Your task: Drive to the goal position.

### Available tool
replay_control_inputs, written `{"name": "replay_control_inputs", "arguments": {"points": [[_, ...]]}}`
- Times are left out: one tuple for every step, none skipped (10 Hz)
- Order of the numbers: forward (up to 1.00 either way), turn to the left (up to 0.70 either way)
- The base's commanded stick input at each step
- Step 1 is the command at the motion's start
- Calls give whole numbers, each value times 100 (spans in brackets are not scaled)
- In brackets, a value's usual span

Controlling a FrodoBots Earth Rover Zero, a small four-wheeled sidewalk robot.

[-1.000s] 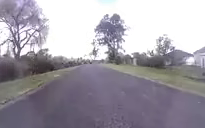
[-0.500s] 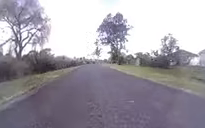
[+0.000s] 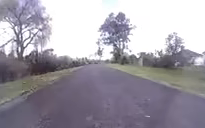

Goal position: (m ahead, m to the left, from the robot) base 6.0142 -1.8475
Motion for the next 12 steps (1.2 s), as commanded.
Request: {"name": "replay_control_inputs", "arguments": {"points": [[85, 0], [85, 0], [85, 0], [85, -4], [85, -32], [85, -24], [85, -16], [85, -7], [85, 0], [85, -4], [85, -8], [85, -12]]}}
